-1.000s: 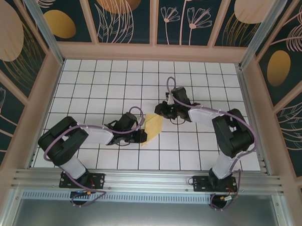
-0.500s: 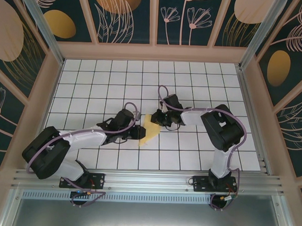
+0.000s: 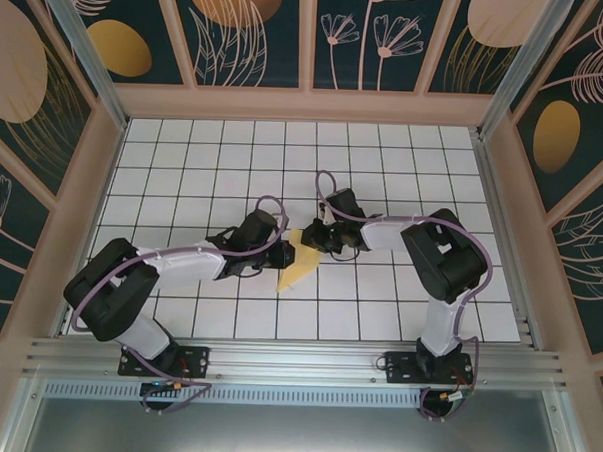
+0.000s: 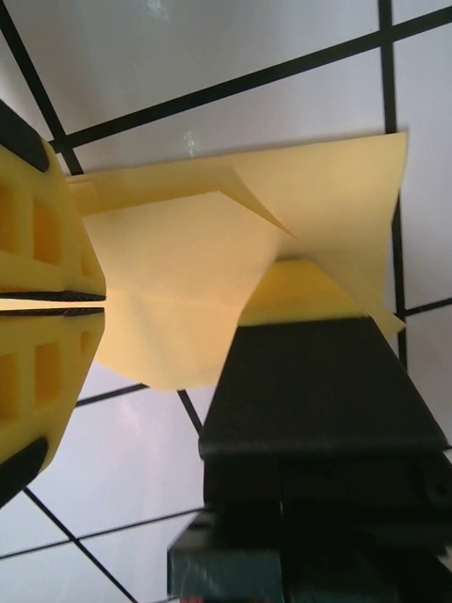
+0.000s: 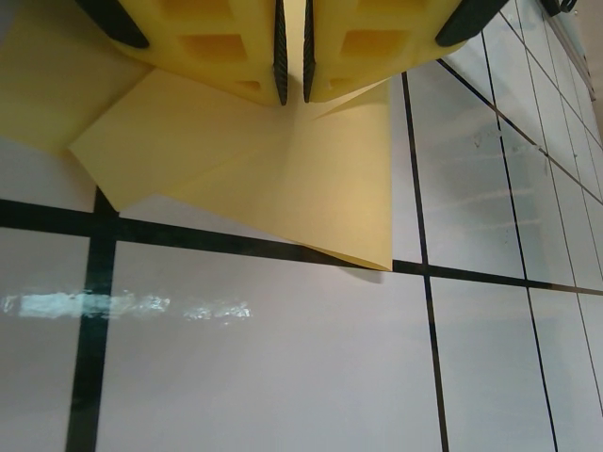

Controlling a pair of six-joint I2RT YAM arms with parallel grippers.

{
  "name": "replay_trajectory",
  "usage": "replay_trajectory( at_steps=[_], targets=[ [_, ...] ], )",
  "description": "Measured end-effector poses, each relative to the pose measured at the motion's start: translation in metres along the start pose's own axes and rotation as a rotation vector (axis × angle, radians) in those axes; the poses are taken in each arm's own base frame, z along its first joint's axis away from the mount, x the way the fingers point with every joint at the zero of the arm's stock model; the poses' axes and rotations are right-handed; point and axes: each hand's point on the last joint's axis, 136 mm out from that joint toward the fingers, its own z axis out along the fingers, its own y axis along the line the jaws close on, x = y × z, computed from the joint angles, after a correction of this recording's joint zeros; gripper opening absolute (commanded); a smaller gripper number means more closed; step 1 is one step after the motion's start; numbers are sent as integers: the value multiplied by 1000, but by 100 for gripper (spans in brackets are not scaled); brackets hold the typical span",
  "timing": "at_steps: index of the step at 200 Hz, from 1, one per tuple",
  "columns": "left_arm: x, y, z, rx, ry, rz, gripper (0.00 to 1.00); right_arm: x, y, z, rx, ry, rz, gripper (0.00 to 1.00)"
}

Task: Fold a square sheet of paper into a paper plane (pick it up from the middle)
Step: Fourth fold the wing at the center of the table.

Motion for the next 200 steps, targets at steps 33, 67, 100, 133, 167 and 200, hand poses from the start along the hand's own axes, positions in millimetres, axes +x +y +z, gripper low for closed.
replay_trajectory(
  at_steps=[33,67,100,133,167,200],
  targets=[
    [8,10,13,-29,37,9,8,0,0,0,-1,0,0,18],
    [18,21,23,-61,73,22,5,-1,1,-1,2,-4,-1,19],
    [17,21,24,-58,70,24,4,-1,6,-11,17,-17,-4,18],
    [18,22,24,-52,61,27,4,-1,23,-21,-2,-44,-32,14],
    [18,21,24,-47,55,28,4,9,31,-16,2,-30,-33,12],
    [18,21,24,-47,55,28,3,20,26,-3,24,-4,-18,12]
  ],
)
